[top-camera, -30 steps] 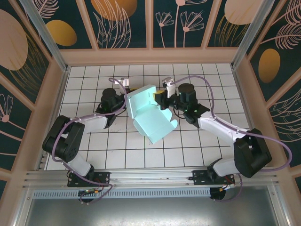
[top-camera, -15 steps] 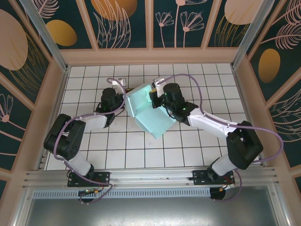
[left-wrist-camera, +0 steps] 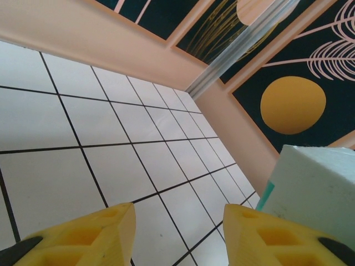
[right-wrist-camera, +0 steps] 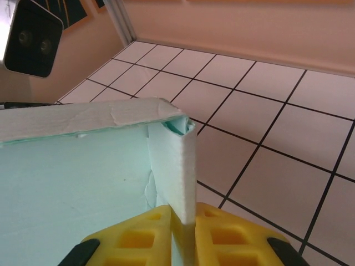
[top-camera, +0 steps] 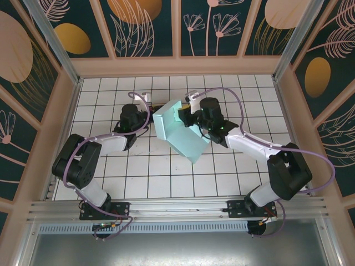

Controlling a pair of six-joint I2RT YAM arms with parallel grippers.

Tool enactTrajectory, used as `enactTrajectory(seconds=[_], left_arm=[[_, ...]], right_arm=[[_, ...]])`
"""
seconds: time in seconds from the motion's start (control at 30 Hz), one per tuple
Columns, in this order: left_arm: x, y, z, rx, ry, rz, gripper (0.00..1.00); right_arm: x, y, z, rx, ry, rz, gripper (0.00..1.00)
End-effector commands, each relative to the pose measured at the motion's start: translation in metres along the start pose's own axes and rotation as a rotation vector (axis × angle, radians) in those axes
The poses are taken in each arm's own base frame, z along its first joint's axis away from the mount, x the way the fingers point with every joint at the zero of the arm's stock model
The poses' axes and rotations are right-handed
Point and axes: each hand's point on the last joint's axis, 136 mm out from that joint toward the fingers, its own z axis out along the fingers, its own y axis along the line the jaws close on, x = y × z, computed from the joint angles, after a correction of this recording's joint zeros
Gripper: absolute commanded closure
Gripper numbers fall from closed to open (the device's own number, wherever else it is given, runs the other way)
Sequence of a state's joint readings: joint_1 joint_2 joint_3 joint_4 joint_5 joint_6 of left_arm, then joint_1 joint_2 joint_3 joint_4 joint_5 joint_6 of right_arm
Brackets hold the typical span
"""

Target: Fold the paper box

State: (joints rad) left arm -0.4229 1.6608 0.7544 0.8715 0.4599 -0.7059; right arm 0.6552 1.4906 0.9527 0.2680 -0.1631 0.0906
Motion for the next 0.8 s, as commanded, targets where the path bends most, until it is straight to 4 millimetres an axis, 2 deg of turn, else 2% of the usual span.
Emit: enactTrajectory(seconds=[0.0,0.2,0.23,0.27,0.37,0.5,0.63,0.67,0.77], left_arm=[[-0.011,-0.058,0.002,0.197,-0.004,0.063,0.55],[-0.009,-0.054,0.003,0.19,0.003,0.055,0.55],[-0.008,-0.053,0.004,0.188,0.004,0.052,0.55],[-0.007,-0.052,0.004,0.183,0.006,0.05,0.55],[-0.006,-0.039,0.001,0.115,-0.011,0.07,0.53],[-0.011,-0.001,-0.014,-0.07,-0.062,0.095,0.42],[-0.017,0.043,-0.04,-0.219,-0.116,0.044,0.38],[-0.019,0.052,-0.047,-0.254,-0.134,0.034,0.38],[-0.021,0.062,-0.061,-0.304,-0.16,0.042,0.37]], right_arm=[[-0.011,0.016,0.0,-0.079,-0.044,0.016,0.87],[-0.009,0.025,-0.001,-0.139,-0.05,0.016,0.86],[-0.009,0.027,-0.001,-0.15,-0.047,0.016,0.89],[-0.008,0.026,-0.001,-0.146,-0.039,0.017,0.97],[-0.005,0.006,-0.005,-0.049,-0.018,0.035,1.0],[0.005,-0.023,-0.024,0.068,0.055,0.035,1.0],[0.033,-0.036,-0.044,0.121,0.22,0.019,1.0],[0.049,-0.041,-0.049,0.148,0.298,0.027,1.0],[0.084,-0.055,-0.059,0.229,0.486,0.068,1.0]])
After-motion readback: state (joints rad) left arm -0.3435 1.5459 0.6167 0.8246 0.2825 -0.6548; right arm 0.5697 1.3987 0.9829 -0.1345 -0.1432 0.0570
